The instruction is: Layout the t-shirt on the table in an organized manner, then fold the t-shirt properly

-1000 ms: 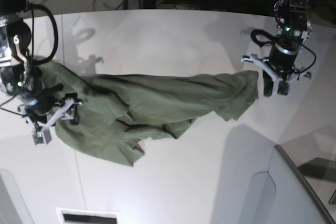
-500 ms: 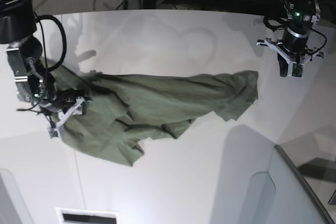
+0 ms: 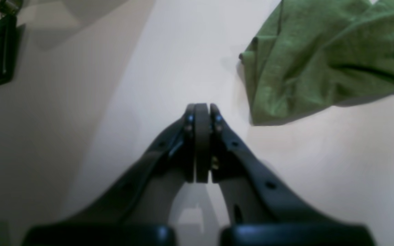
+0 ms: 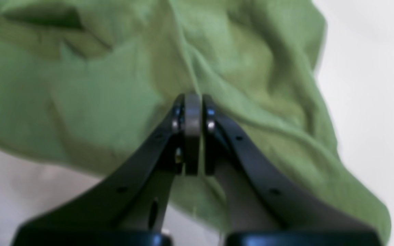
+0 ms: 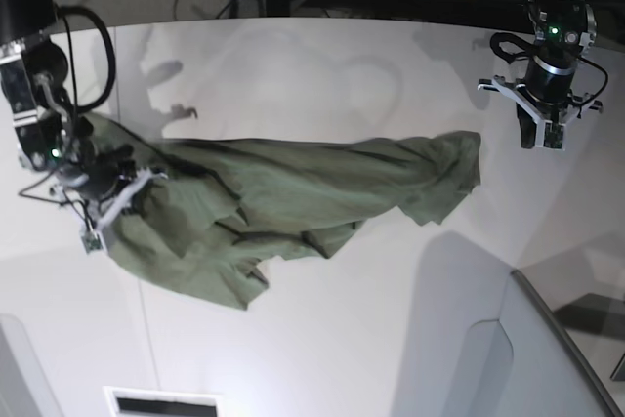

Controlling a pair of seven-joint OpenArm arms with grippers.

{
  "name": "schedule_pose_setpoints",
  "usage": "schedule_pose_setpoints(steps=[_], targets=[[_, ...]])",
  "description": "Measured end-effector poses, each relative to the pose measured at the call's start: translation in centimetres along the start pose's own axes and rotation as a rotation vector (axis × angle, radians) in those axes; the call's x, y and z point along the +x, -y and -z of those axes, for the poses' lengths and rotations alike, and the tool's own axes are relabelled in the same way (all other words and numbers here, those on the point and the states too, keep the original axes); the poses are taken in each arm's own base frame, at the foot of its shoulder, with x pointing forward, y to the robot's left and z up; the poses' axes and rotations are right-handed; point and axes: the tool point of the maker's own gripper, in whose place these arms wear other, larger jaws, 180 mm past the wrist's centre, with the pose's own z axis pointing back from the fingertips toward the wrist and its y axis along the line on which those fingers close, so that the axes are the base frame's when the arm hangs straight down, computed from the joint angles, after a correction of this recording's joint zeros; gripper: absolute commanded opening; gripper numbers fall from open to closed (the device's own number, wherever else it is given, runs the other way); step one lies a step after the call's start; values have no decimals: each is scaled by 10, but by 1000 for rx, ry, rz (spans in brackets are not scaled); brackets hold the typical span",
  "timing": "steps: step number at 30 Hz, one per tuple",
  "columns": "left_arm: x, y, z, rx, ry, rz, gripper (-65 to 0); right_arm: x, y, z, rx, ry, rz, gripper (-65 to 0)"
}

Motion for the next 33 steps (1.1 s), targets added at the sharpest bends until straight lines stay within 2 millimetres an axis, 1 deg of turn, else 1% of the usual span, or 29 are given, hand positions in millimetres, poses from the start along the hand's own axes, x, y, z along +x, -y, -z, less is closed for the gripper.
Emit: schedule_pose_setpoints(steps=[2, 4, 6, 8, 9, 10, 11, 14, 16, 17, 18, 21, 23, 25, 27, 28, 29, 31, 33], targets=[[0, 0, 0, -1, 0, -1, -650, -13, -8, -13, 21, -46, -3, -635], [1, 1, 1, -2, 2, -3, -650, -17, -13, -29, 33, -35, 19, -635], [4, -2, 2, 4, 9, 1, -650, -21, -12, -46, 22, -23, 20, -635], [4, -1, 4, 3, 9, 1, -650, -28, -12, -55, 18, -27, 21, -627], [3, 0, 5, 1, 7, 0, -650, -30, -10, -56, 13, -33, 26, -621], [2, 1, 6, -3, 3, -3, -650, -31, -6, -54, 7, -41, 33, -602], [0, 1, 8, -3, -4, -4, -650, -26, -1, -48, 1, -36, 45, -569], [5, -1, 11, 4, 8, -9, -650, 0, 24, -26, -47, -11, 72, -428], [6, -1, 11, 3, 9, -11, -650, 14, 40, -19, -79, 3, 88, -332], [5, 0, 11, 2, 7, -11, -650, 16, 45, -16, -89, 0, 91, -297], [3, 0, 10, 1, 3, -10, -650, 16, 48, -13, -93, -10, 98, -285], [0, 1, 9, 0, -5, -7, -650, 12, 56, -3, -98, -46, 127, -285], [1, 0, 10, 1, -3, -8, -650, 17, 61, 4, -109, -49, 136, -285], [1, 0, 10, 2, -2, -9, -650, 15, 52, 13, -90, -72, 104, -285], [-5, 1, 10, 0, -17, -11, -650, 4, 30, 25, -37, -113, 75, -285], [-7, 1, 10, 0, -22, -12, -650, -5, 18, 31, -7, -145, 67, -285], [-9, 0, 10, 2, -27, -11, -650, -11, 11, 37, 3, -162, 74, -287], [-10, 0, 10, 1, -29, -10, -650, -15, 10, 43, 0, -160, 89, -288], [-9, 0, 11, 1, -27, -12, -650, -11, 18, 44, -19, -142, 88, -296]])
